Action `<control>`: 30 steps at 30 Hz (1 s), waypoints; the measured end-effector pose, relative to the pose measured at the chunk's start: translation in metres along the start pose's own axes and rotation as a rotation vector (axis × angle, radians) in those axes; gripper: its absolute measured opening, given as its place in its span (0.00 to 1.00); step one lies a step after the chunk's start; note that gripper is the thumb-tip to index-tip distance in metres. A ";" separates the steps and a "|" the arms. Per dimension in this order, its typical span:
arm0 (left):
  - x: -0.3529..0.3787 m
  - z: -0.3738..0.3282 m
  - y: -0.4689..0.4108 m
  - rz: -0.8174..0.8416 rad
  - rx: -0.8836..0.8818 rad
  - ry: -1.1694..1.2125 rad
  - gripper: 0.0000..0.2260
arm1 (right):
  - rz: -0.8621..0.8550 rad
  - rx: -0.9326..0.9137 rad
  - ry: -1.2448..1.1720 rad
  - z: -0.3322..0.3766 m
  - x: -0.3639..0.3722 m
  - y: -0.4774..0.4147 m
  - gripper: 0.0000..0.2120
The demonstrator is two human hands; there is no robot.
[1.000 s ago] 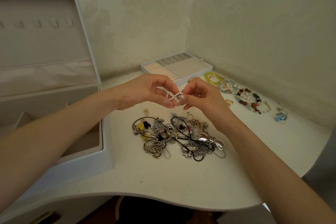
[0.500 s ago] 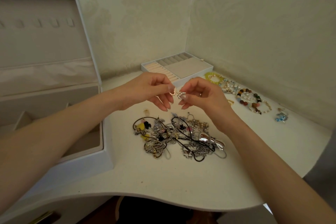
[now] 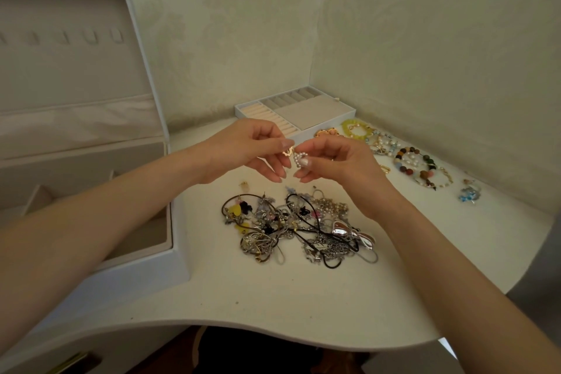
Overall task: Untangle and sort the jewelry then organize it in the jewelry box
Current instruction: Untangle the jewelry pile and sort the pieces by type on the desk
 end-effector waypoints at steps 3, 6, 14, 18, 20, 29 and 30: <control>0.003 0.000 0.002 0.033 0.005 -0.005 0.08 | 0.021 0.016 0.018 -0.001 0.001 0.000 0.08; 0.005 0.000 0.001 0.029 0.012 -0.007 0.07 | 0.019 0.023 0.029 -0.001 0.000 0.001 0.08; -0.012 0.002 -0.004 -0.098 0.011 0.133 0.04 | -0.027 0.033 0.030 -0.002 -0.002 0.000 0.07; -0.008 0.005 -0.005 -0.083 -0.002 0.042 0.05 | -0.086 0.082 0.121 -0.005 -0.006 -0.001 0.05; -0.009 0.008 -0.006 -0.094 -0.001 0.020 0.05 | -0.116 0.102 0.144 -0.005 -0.008 -0.001 0.04; 0.012 -0.007 -0.015 -0.084 -0.045 -0.134 0.07 | -0.150 0.183 0.285 -0.002 -0.023 0.001 0.08; 0.017 -0.009 -0.017 -0.072 -0.059 -0.114 0.07 | -0.138 0.195 0.294 0.001 -0.027 0.001 0.09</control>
Point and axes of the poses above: each hand's wrist, its own y-axis away from the middle knuckle, its own x-axis out of the palm, z = x × y, the point moved 3 cm from there along -y, towards the middle knuckle, and after that the axes turned 10 degrees about -x, right-handed, at the moved point
